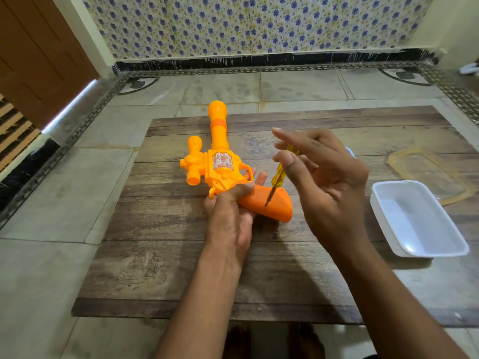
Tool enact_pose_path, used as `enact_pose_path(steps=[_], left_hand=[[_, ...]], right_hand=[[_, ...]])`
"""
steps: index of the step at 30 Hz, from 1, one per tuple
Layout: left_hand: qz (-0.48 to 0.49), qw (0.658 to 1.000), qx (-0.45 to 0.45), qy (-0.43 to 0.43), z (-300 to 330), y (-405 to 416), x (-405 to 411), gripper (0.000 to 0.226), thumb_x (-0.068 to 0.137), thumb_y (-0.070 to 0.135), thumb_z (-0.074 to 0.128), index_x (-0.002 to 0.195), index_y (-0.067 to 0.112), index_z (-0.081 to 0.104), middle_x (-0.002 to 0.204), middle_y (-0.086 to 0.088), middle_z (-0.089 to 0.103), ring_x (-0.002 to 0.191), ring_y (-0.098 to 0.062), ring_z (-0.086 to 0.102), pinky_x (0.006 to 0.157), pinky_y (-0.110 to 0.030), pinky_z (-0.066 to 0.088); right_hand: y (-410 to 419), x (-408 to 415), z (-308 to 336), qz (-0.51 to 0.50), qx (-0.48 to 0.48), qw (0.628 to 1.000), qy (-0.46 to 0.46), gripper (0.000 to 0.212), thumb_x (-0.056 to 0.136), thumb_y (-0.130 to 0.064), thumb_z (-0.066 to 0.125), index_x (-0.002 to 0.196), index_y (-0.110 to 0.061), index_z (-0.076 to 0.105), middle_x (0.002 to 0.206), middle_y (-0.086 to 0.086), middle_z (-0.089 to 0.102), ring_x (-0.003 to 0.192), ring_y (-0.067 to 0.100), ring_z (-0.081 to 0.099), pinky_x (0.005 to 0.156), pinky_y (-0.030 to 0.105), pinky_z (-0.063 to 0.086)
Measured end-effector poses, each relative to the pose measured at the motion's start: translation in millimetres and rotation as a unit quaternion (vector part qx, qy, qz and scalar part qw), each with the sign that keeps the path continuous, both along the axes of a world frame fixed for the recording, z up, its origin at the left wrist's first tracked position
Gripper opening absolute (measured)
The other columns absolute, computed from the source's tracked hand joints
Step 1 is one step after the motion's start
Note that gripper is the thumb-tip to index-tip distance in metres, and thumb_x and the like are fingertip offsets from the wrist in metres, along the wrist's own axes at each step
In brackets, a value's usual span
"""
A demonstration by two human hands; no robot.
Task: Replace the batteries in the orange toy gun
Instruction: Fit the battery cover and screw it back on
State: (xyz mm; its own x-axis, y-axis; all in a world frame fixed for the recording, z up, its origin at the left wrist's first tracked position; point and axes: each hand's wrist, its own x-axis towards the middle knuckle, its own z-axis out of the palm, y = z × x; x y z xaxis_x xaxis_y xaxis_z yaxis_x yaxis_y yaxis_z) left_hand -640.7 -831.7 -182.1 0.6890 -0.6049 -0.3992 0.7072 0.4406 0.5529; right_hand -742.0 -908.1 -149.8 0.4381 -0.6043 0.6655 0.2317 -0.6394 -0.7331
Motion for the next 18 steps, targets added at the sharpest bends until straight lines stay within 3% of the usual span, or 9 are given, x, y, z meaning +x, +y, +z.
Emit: enact_pose_path(steps=[3,9,12,14,16,18], left_hand=[[0.006,1.000,0.009,0.005,-3.3,-2.5,2.4,0.063,0.081,-0.024,0.052,0.140,-0.001,0.053,0.121,-0.030,0.069,0.088,-0.037,0.077,0.089,-0.062,0.056],[0.019,1.000,0.014,-0.007,0.9,-1.1,-0.9,0.061,0.081,-0.025,0.053,0.137,-0.002,0.054,0.107,-0.024,0.072,0.075,-0.030,0.078,0.093,-0.065,0.053],[0.011,1.000,0.011,-0.006,1.1,-0.9,0.8,0.060,0.082,-0.025,0.051,0.137,-0.003,0.054,0.109,-0.025,0.073,0.078,-0.032,0.078,0.085,-0.057,0.058],[0.018,1.000,0.007,-0.003,0.4,-1.4,3.1,0.061,0.081,-0.026,0.050,0.138,-0.004,0.053,0.120,-0.031,0.068,0.084,-0.035,0.078,0.091,-0.063,0.055],[0.017,1.000,0.011,-0.007,1.0,-0.7,3.4,0.062,0.080,-0.024,0.052,0.138,-0.004,0.054,0.124,-0.031,0.067,0.090,-0.037,0.077,0.095,-0.068,0.051],[0.010,1.000,0.021,-0.017,3.0,0.8,1.7,0.062,0.080,-0.022,0.053,0.139,-0.005,0.053,0.125,-0.031,0.066,0.088,-0.036,0.077,0.089,-0.069,0.053]], right_hand=[[-0.6,-1.0,1.1,0.040,0.021,0.999,0.000,0.033,0.095,0.013,0.058,0.125,0.003,0.068,0.107,0.019,0.071,0.099,0.029,0.074,0.084,0.053,0.059],[-0.9,1.7,1.3,-0.021,0.003,0.999,0.023,0.025,0.089,-0.004,0.078,0.114,-0.005,0.076,0.086,0.017,0.063,0.085,0.022,0.068,0.074,0.024,0.055],[-2.0,-0.9,0.7,0.006,0.019,1.000,0.017,0.021,0.095,-0.006,0.072,0.115,-0.003,0.075,0.096,0.014,0.068,0.093,0.026,0.071,0.076,0.041,0.061],[-2.9,-2.5,0.6,0.037,0.028,0.999,0.014,0.025,0.096,0.007,0.063,0.119,0.002,0.072,0.105,0.017,0.071,0.100,0.027,0.073,0.080,0.050,0.061],[-2.5,-1.3,1.5,0.035,0.010,0.999,0.027,0.030,0.093,0.016,0.062,0.120,0.004,0.071,0.105,0.017,0.072,0.098,0.024,0.075,0.081,0.048,0.062],[-1.9,0.7,2.2,0.017,-0.019,0.999,0.039,0.029,0.091,0.013,0.068,0.117,0.002,0.073,0.099,0.014,0.071,0.094,0.020,0.075,0.078,0.042,0.062]])
